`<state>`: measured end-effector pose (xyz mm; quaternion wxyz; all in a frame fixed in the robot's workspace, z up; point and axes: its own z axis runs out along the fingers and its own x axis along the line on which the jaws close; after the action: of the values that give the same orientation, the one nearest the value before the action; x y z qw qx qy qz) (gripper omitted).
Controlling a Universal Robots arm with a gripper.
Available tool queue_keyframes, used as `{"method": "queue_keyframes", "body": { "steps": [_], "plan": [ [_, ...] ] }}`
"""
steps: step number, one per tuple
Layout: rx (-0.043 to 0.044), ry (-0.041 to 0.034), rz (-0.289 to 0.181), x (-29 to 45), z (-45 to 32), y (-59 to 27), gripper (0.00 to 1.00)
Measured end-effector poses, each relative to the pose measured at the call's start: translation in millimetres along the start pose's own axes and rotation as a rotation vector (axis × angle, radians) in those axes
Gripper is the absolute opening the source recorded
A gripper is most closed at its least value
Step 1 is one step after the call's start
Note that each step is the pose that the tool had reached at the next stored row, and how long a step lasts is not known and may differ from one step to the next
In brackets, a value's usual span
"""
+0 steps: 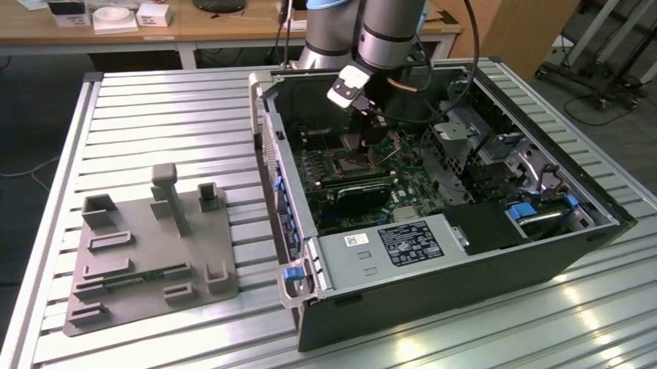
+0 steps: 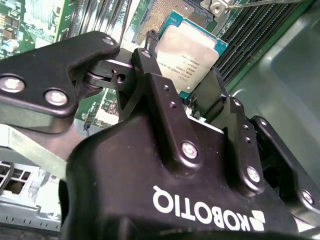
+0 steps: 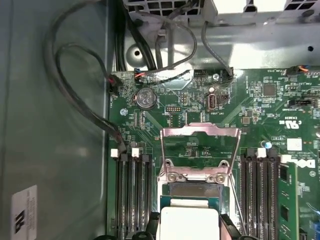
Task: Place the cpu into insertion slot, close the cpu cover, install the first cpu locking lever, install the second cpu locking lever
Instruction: 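Place the cpu into insertion slot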
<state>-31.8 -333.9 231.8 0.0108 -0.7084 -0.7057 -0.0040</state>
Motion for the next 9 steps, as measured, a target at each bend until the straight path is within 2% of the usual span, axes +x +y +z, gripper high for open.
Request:
{"method": "queue_keyframes", "body": {
  "steps": [9],
  "plan": [
    [0.0029,0.0,-0.001,-1.1,16.9,0.1,0.54]
  ]
}}
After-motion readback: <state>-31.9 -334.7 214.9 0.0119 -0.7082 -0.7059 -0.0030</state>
